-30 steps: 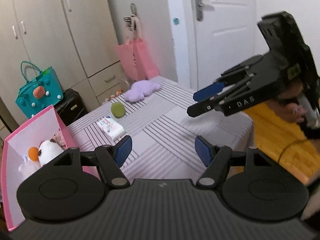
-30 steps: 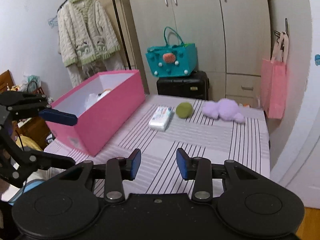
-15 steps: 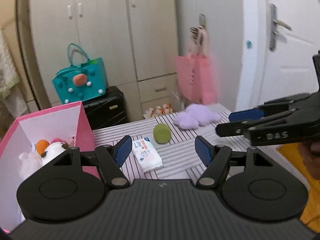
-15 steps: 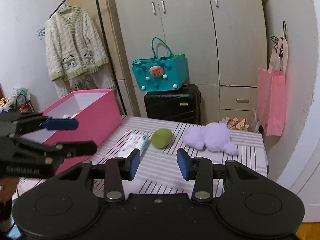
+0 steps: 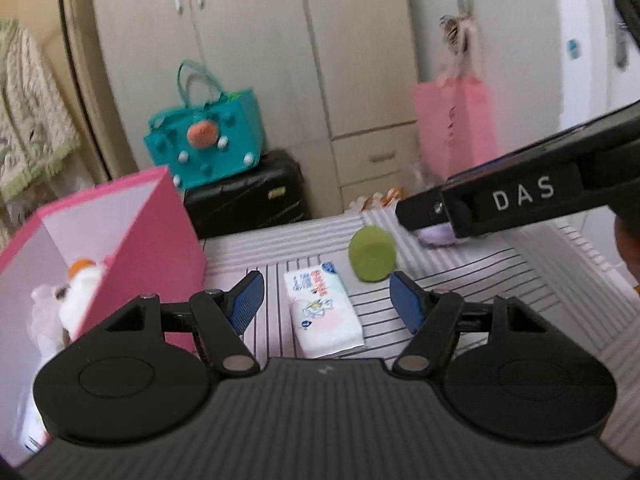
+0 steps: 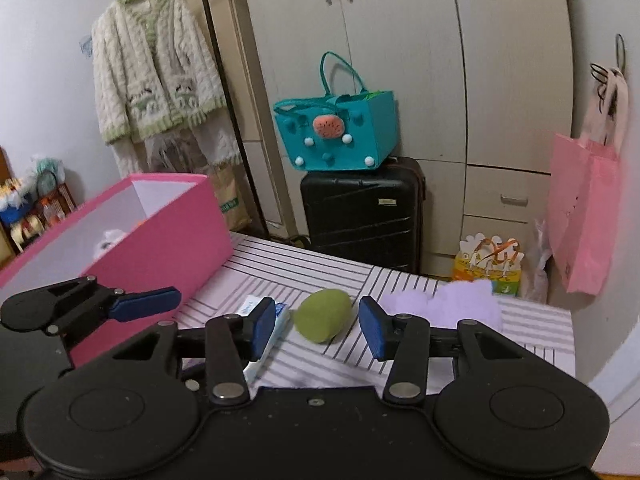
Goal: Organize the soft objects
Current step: 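Grasp the white tissue pack with the left tool while the right tool grasps the green sponge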
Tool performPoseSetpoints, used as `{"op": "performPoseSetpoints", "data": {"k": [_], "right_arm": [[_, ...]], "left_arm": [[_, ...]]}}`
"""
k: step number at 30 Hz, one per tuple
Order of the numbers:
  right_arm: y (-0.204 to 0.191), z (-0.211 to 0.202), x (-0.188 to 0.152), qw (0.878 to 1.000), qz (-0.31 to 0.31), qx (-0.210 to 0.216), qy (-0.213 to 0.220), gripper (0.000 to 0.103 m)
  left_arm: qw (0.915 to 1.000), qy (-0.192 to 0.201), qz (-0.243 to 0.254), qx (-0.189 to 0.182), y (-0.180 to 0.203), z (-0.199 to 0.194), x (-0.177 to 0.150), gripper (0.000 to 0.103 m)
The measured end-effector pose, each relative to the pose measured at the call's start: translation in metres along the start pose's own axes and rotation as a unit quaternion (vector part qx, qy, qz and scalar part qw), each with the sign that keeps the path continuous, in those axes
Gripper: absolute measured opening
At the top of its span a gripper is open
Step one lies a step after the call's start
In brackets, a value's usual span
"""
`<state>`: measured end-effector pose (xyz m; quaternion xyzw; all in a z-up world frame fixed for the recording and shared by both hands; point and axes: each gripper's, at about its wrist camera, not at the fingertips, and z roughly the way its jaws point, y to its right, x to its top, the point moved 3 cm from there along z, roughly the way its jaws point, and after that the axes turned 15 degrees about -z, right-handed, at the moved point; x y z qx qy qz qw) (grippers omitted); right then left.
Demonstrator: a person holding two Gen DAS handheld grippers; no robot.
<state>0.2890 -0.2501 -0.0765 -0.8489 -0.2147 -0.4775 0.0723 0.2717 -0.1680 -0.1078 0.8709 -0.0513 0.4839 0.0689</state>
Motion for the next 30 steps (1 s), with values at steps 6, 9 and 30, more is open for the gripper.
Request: {"op": "performPoseSetpoints", "data": {"k": [6,9,30], "right_arm": [[0.010,0.035,0.007,0.998,0.015,0.047,-0.033,0.052],[0.012,0.048,0.009,0.998,0.015,0.044,-0.041,0.052],[0.016,0.091,-0.006,0.994,0.042,0.052,-0.091,0.051]], "left_arm": [[0.9988,-0.007,-0.026,0.040,-0.007,0.021,0.004,0.069],[0.9979,-0.025,-0.045,0.039,-0.010,0.030,0.004,0.069],[0.9953,-0.053,-0.078,0.022,-0.015,0.056,-0.013,0.054]]}}
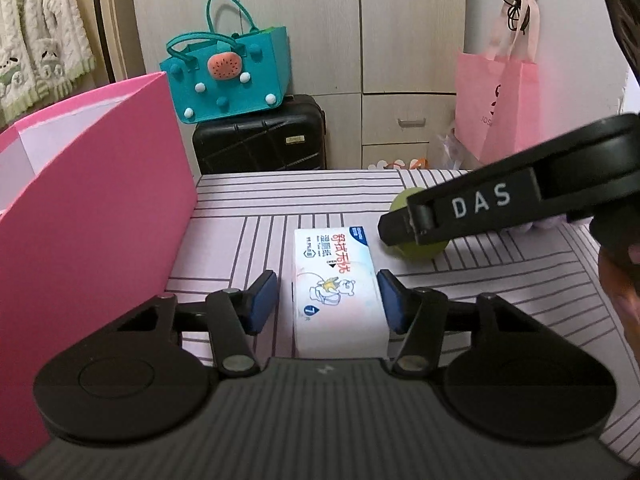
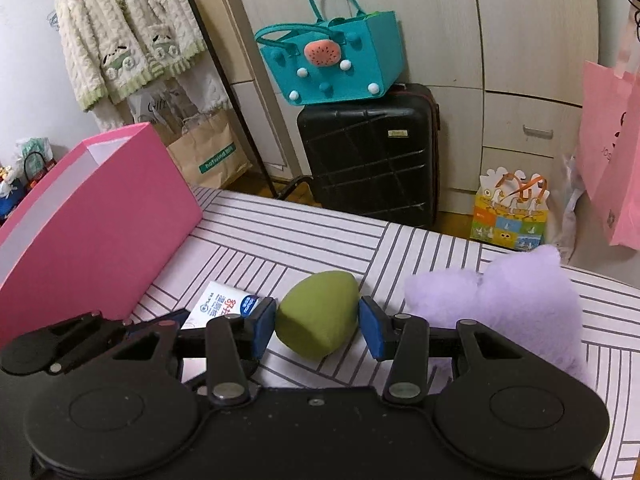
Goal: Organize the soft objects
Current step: 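Grasp the white tissue pack with the left tool while the right tool grasps the green sponge, then lift and carry the tissue pack with the left tool while the right tool carries the sponge to the box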
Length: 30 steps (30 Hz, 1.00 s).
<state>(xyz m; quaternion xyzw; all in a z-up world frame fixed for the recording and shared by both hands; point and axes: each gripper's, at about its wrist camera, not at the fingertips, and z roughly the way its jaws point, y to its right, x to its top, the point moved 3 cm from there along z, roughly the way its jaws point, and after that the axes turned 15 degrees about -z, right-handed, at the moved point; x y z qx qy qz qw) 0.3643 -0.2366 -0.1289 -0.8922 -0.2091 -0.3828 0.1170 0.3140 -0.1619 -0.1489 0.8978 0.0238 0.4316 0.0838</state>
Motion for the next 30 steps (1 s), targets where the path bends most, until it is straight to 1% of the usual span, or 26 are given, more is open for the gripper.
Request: {"op": "performPoseSetpoints", "data": {"k": [1,4,7,11,14,19,25,30], "right_arm": [[-0.001,0.001,0.000,1.000,-0.001,0.000,-0.001,0.051],[-0.005,0.002,-0.001,1.000,-0.008,-0.005,-0.001,0.048],[-0.006,-0.005,-0.001,1.000,-0.005,-0.008,0.006,0.047],[-0.007,-0.018,-0.004,1.000,0.000,-0.009,0.016,0.046],[-0.011,-0.027,-0.009,1.000,0.006,-0.003,0.022,0.046],[-0.022,-0.045,-0.022,1.000,0.005,-0.005,0.030,0.046],[-0.033,-0.067,-0.036,0.999,0.005,-0.021,0.035,0.046],[-0.039,-0.085,-0.051,0.998,0.010,-0.044,0.039,0.047]], "left_arm": [[1.0000,0.001,-0.002,-0.001,0.000,0.001,0.000,0.054],[0.9999,-0.002,0.000,-0.012,0.000,0.000,0.000,0.040],[0.9999,-0.005,0.008,-0.011,-0.001,-0.003,0.000,0.039],[0.9998,-0.012,0.000,-0.017,-0.004,-0.008,-0.001,0.039],[0.9997,-0.007,0.003,-0.022,-0.004,-0.017,-0.002,0.039],[0.9994,0.000,0.008,-0.034,-0.004,-0.034,-0.006,0.039],[0.9984,0.003,0.014,-0.055,-0.005,-0.057,-0.013,0.039],[0.9964,0.013,0.013,-0.082,-0.010,-0.080,-0.020,0.039]]}}
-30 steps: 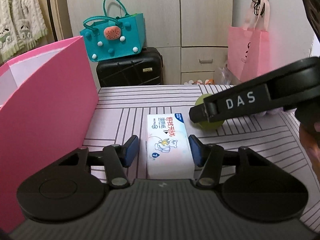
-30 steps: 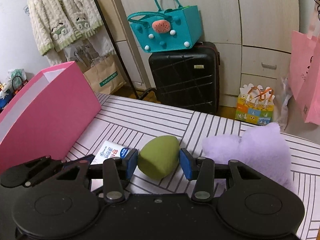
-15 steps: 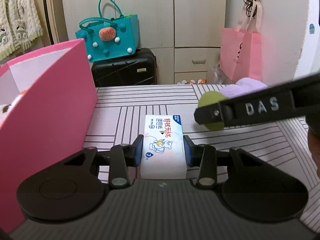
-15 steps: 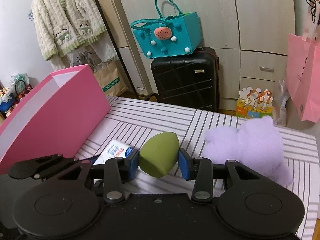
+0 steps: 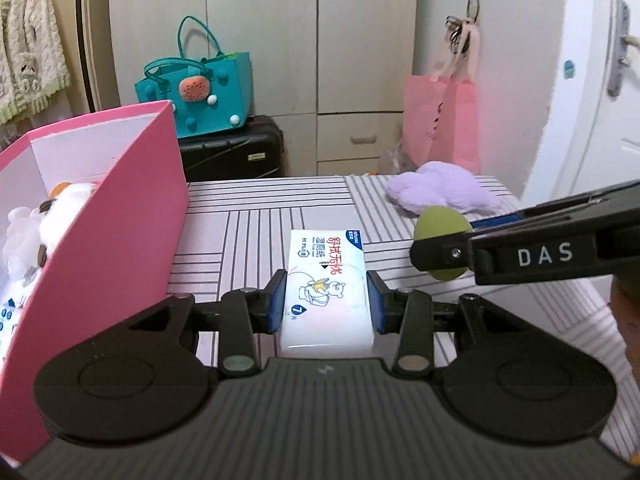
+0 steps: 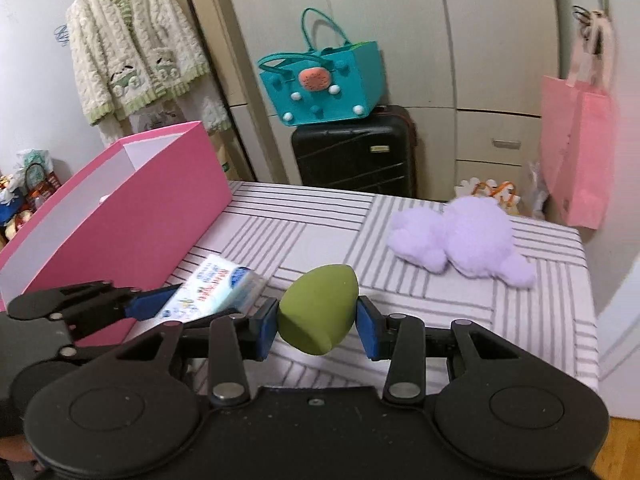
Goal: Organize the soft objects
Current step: 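Lift and carry the tissue pack with the left tool while the right tool carries the sponge to the box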
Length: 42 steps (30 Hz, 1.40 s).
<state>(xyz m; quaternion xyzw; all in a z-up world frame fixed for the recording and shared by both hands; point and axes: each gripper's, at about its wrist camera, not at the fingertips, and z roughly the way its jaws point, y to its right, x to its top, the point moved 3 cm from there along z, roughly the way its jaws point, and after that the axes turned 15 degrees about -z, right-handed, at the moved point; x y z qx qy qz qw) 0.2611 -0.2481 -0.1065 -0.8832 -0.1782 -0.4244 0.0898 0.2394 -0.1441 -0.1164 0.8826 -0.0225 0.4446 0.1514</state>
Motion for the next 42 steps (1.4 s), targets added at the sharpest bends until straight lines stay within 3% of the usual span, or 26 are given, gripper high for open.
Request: {"op": "performPoseSetpoints", "data": {"k": [10,17,25,32,37,42], "right_arm": [[-0.017,-0.031,-0.026,1.000,0.024,-0.020,-0.002,0.047],[-0.040,-0.050,-0.038,1.000,0.017,-0.015,-0.015,0.047],[-0.069,-0.072,-0.057,1.000,0.007,0.005,-0.028,0.047],[-0.098,-0.090,-0.073,0.997,0.009,0.057,-0.043,0.047],[-0.122,-0.097,-0.074,0.993,-0.004,0.103,-0.050,0.047],[-0.150,-0.097,-0.059,0.984,-0.037,0.157,-0.071,0.047]], "left_arm": [[0.9986,0.005,0.005,-0.053,-0.008,-0.055,-0.004,0.039],[0.9952,-0.025,0.003,-0.095,-0.019,-0.082,-0.006,0.039],[0.9876,-0.088,0.004,-0.130,-0.045,-0.110,-0.021,0.039],[0.9800,-0.126,0.000,-0.154,-0.072,-0.141,-0.027,0.039],[0.9809,-0.130,0.018,-0.143,-0.091,-0.164,-0.025,0.039],[0.9800,-0.161,0.007,-0.117,-0.125,-0.180,-0.026,0.039]]}}
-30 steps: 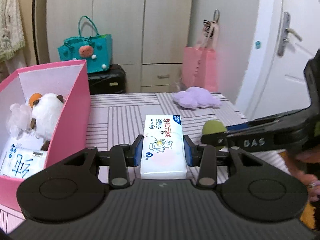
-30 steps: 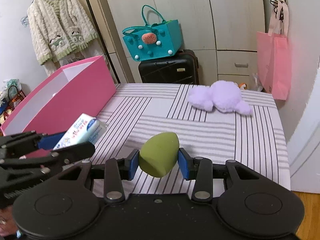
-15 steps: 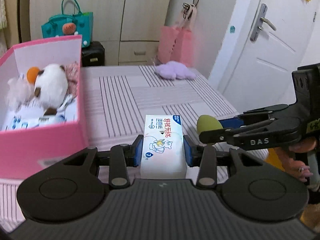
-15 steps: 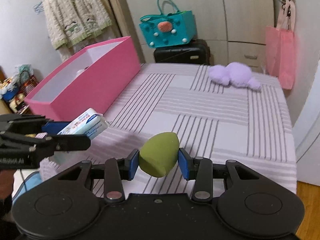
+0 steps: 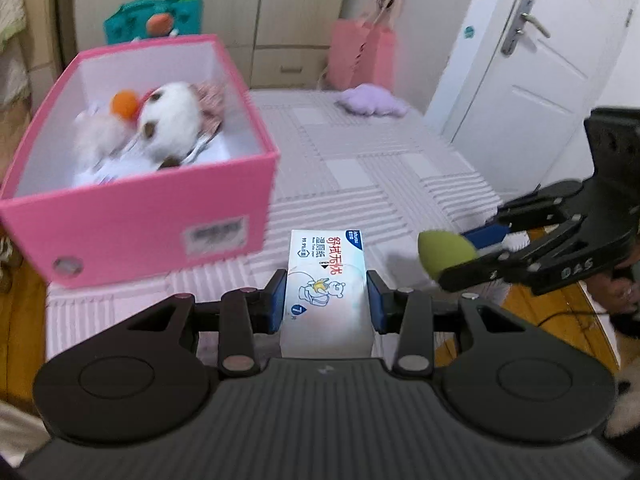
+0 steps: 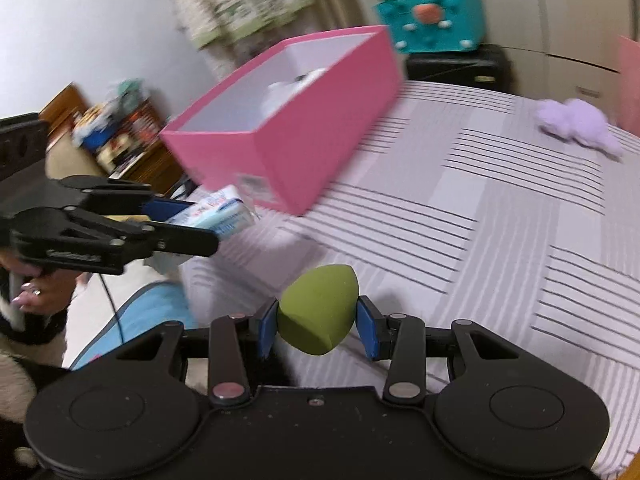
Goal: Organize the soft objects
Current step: 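Lift and carry the tissue pack with the left tool while the right tool carries the sponge to the box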
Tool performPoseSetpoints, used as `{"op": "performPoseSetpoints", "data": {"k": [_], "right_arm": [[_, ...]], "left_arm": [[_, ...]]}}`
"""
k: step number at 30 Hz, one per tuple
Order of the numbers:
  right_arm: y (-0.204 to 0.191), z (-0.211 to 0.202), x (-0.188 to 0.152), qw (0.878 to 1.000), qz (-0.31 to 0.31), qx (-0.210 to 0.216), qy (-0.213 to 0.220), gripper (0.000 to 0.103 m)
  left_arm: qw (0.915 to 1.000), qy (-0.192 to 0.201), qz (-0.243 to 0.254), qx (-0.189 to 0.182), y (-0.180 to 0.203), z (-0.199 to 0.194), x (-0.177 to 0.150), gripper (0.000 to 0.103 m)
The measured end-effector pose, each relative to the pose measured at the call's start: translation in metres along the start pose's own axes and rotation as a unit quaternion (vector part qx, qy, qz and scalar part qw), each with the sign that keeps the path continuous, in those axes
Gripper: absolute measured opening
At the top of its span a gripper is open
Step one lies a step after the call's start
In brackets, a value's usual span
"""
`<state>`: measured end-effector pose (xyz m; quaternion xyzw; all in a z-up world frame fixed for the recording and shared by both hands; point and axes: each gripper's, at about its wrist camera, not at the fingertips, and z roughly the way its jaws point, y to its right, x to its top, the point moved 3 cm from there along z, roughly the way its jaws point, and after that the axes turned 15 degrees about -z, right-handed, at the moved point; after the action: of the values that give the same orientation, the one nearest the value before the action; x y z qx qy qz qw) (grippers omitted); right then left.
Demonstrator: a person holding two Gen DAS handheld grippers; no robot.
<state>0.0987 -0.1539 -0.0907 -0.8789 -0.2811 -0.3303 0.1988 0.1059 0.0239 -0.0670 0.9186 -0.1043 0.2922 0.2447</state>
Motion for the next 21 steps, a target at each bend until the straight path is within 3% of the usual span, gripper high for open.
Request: {"op": "performPoseSetpoints", "data": {"k": [7,15,21], "right_arm": [[-0.028,0.009,0.034,0.997,-0.026,0.070,-0.001,0.047],[-0.044,0.020,0.078,0.995,-0.051,0.076,0.041,0.047],[-0.044,0.025,0.119,0.992,-0.075,0.057,0.083,0.047]], "left_arm": [[0.9998,-0.008,-0.019,-0.002,-0.022,-0.037,0.006,0.039],[0.9982,0.057,-0.017,0.001,-0.040,-0.063,0.029,0.039],[0.9957,0.087,-0.029,-0.014,-0.059,-0.061,0.062,0.039]]}}
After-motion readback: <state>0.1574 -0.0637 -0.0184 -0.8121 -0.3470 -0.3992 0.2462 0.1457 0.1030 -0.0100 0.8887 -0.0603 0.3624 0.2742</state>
